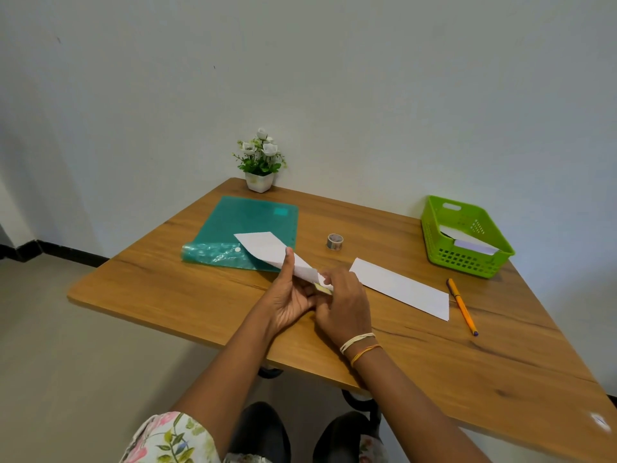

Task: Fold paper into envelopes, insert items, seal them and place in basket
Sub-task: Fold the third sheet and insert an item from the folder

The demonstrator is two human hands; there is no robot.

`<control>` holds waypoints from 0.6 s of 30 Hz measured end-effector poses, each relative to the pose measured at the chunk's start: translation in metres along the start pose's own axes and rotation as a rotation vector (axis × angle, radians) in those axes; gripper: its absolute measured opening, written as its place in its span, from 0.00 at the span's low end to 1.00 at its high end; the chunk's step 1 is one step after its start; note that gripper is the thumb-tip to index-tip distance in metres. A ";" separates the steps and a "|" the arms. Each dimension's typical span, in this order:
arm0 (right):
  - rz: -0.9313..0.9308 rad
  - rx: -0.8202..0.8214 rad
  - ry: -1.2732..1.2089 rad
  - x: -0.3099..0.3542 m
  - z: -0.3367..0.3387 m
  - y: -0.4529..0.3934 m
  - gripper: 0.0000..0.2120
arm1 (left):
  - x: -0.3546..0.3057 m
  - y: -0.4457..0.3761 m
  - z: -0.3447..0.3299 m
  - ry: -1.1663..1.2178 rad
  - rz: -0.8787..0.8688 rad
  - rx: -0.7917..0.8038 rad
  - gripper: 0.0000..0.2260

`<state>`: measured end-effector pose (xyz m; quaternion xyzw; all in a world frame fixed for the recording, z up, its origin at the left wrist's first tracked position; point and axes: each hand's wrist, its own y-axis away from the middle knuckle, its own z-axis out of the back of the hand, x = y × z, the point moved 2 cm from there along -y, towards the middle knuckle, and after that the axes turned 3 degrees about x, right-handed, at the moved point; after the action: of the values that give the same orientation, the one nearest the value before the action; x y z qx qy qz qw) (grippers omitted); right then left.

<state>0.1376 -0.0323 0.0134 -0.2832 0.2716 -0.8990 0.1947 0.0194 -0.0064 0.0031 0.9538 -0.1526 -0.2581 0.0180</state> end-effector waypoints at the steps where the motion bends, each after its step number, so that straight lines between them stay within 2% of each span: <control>1: 0.020 0.000 -0.012 -0.001 0.001 0.001 0.17 | -0.001 0.000 0.000 -0.002 -0.003 -0.006 0.32; 4: 0.085 0.014 -0.008 -0.003 0.004 0.005 0.12 | -0.003 -0.002 0.002 -0.021 0.004 -0.030 0.35; 7: 0.112 0.016 0.016 -0.007 0.006 0.009 0.11 | -0.004 0.000 0.004 -0.028 0.029 -0.044 0.33; 12: 0.076 -0.036 0.114 -0.015 0.013 0.012 0.12 | 0.002 0.002 0.000 -0.112 0.012 -0.120 0.23; 15: 0.004 -0.006 0.160 -0.022 0.016 0.010 0.10 | 0.005 0.002 -0.007 -0.358 -0.119 -0.287 0.20; 18: -0.070 0.045 0.191 -0.026 0.016 0.009 0.10 | 0.002 0.007 -0.011 -0.877 -0.287 -0.583 0.26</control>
<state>0.1692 -0.0325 0.0085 -0.2010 0.2588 -0.9340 0.1425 0.0246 -0.0143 0.0124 0.7233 0.0640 -0.6634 0.1809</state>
